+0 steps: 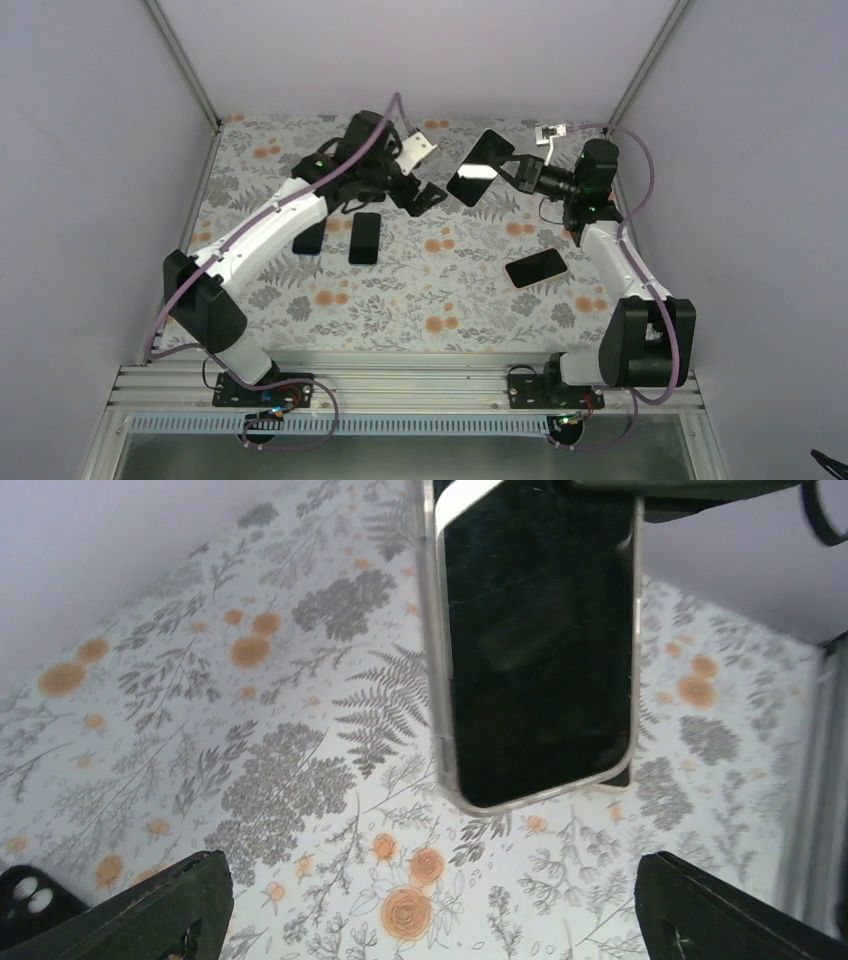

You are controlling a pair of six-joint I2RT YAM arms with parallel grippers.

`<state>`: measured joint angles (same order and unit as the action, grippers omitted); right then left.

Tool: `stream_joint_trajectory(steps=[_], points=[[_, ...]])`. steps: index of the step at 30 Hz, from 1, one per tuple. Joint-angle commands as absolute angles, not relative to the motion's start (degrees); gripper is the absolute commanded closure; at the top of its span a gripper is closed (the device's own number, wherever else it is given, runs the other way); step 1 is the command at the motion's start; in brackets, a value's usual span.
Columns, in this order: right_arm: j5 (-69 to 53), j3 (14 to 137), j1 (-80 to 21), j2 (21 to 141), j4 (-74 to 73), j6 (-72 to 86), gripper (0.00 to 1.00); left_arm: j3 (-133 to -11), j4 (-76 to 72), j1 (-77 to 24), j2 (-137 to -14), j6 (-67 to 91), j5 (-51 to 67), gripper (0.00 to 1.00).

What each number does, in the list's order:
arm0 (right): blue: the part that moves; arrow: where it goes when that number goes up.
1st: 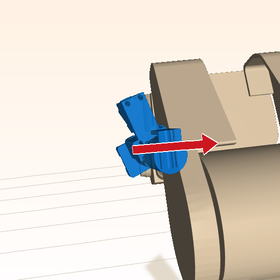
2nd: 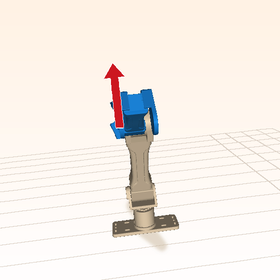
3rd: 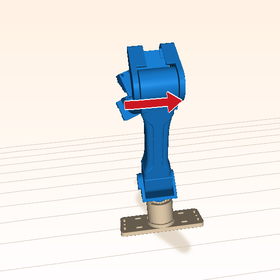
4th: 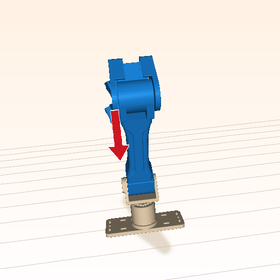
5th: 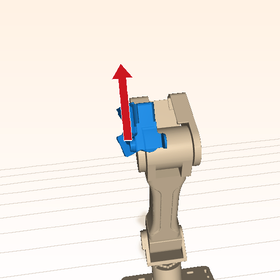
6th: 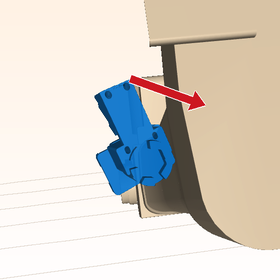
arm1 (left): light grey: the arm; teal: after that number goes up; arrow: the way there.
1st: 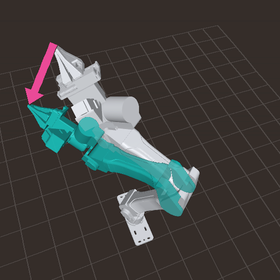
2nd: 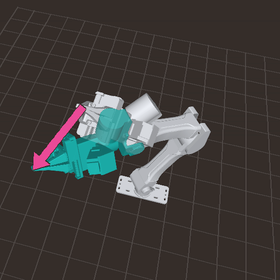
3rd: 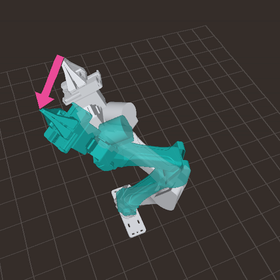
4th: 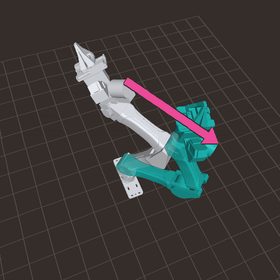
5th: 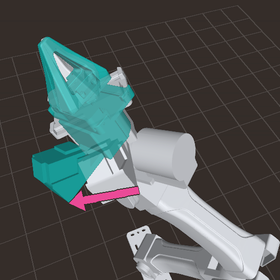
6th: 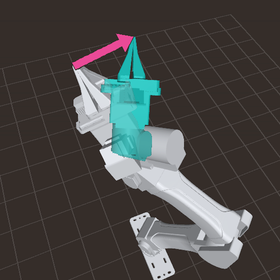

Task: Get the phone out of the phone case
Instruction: Pick up the phone at the center of the board.

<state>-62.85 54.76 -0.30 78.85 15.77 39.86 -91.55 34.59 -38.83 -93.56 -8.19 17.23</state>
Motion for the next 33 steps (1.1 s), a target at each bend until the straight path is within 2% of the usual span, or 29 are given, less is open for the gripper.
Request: stream_joint_trajectory(steps=[1, 2, 5, 10, 12, 15, 20, 25, 28, 33], points=[[-73.4, 60.2, -0.7, 75.9, 12.6, 30.8, 0.96, -90.7, 35.3, -34.2, -90.6, -11.0, 37.1, 0.0], [-74.8, 60.7, -0.9, 75.4, 11.7, 29.3, 0.96, -90.8, 36.3, -33.2, -90.6, -11.9, 43.5, 0.0], [-78.8, 62.4, -1.7, 74.3, 8.4, 24.1, 0.96, -90.8, 38.8, -31.2, -90.4, -14.0, 53.0, 0.0], [-82.8, 66.3, -2.8, 73.8, 0.7, 18.2, 0.96, -88.2, 37.8, -30.8, -87.9, -15.1, 60.1, 0.07], [-83.7, 67.5, -3.5, 73.8, -1.6, 16.6, 0.96, -87.7, 37.6, -30.8, -87.5, -15.1, 62.7, 0.13], [-84.4, 68.6, -5.9, 73.4, -4.0, 14.8, 0.96, -87.1, 36.3, -30.9, -87.6, -13.4, 63.9, 0.22], [-84.0, 69.2, -8.9, 73.0, -5.9, 12.9, 0.96, -85.8, 33.5, -31.4, -87.6, -9.2, 64.8, 0.27], [-83.6, 69.2, -10.8, 72.9, -6.8, 12.0, 0.96, -85.1, 32.7, -33.0, -86.6, -8.6, 64.2, 0.38], [-83.5, 69.3, -12.1, 73.0, -7.5, 11.3, 0.96, -85.1, 32.5, -33.4, -86.4, -8.4, 64.0, 0.47], [-82.5, 70.0, -12.4, 73.1, -9.6, 9.9, 0.96, -85.1, 31.5, -33.4, -86.5, -7.5, 63.6, 0.68]])
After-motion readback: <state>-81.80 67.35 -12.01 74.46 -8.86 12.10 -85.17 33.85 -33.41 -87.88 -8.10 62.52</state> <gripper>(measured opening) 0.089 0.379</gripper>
